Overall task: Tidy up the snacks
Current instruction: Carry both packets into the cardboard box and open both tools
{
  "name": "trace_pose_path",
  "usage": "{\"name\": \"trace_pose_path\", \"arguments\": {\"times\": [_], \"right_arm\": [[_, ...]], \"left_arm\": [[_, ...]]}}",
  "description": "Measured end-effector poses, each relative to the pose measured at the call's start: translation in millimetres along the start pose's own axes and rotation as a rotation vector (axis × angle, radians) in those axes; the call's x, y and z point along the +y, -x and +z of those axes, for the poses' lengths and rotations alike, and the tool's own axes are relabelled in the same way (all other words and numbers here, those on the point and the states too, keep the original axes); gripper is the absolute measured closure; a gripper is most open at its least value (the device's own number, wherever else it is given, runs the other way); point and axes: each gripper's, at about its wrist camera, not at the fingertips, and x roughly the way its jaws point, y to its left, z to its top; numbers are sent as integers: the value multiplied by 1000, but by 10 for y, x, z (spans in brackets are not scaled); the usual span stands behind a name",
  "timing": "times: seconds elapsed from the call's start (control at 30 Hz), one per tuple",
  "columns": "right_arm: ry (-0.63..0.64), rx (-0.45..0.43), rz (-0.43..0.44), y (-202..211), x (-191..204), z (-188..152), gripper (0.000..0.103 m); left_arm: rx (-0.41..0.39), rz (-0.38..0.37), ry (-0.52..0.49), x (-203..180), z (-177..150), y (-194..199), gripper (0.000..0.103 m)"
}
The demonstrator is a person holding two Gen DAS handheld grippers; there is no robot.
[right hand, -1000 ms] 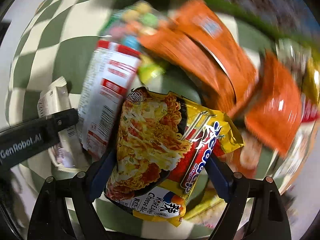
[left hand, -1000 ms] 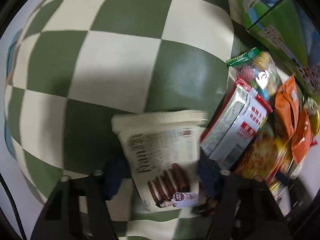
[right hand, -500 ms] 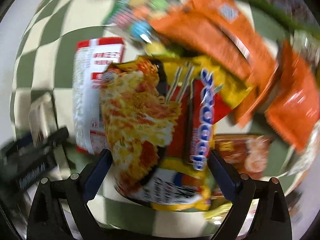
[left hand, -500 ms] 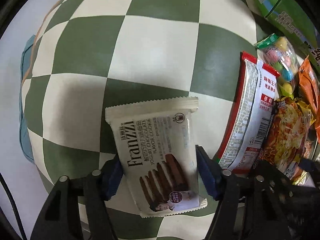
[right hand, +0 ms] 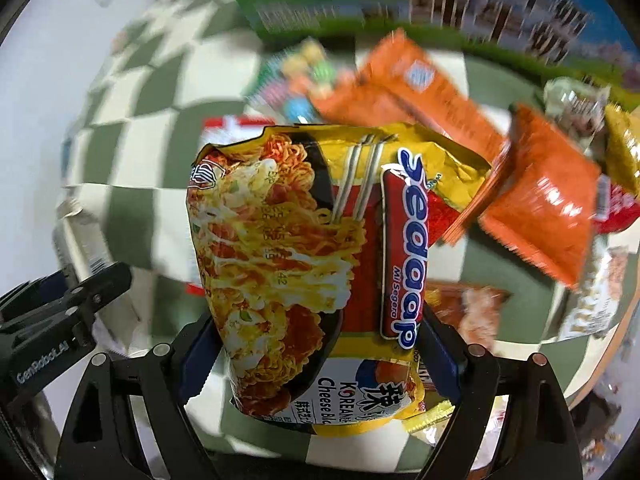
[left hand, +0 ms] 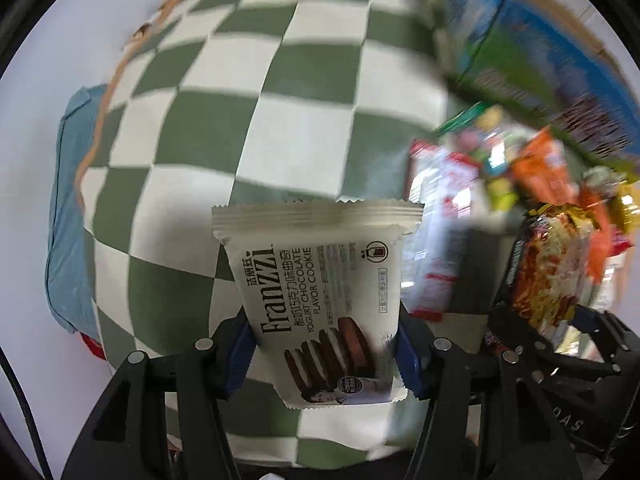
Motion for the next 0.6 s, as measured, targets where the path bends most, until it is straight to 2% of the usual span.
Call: {"name": "trace_pose_path", "arguments": {"times": [0.1, 0.17, 0.2, 0.3, 0.4, 0.53, 0.6], "right_arm": [[22, -59, 70, 340, -216, -34, 13], [28, -93, 107, 764, -349, 66, 13], [34, -122, 123, 941, -381, 162, 13], [34, -197, 152, 1686, -671, 532, 13], [20, -257, 158, 2248, -1003, 838, 13], [1, -290, 96, 2600, -1480, 1207, 13], [-25, -275, 67, 2614, -1777, 1481, 13]], "left_arm": [[-75, -33, -6, -71, 76, 546, 46], [-134, -67, -19, -288, 118, 844, 46], [-153, -80, -28, -316, 477, 970, 46], [-217, -134, -73, -545, 914, 1268, 46], [-257, -172, -125, -821, 1352, 1500, 46], [-262, -185, -180, -1240, 2085, 1491, 45], [-215, -198, -191, -1421, 2454, 1339, 45]]}}
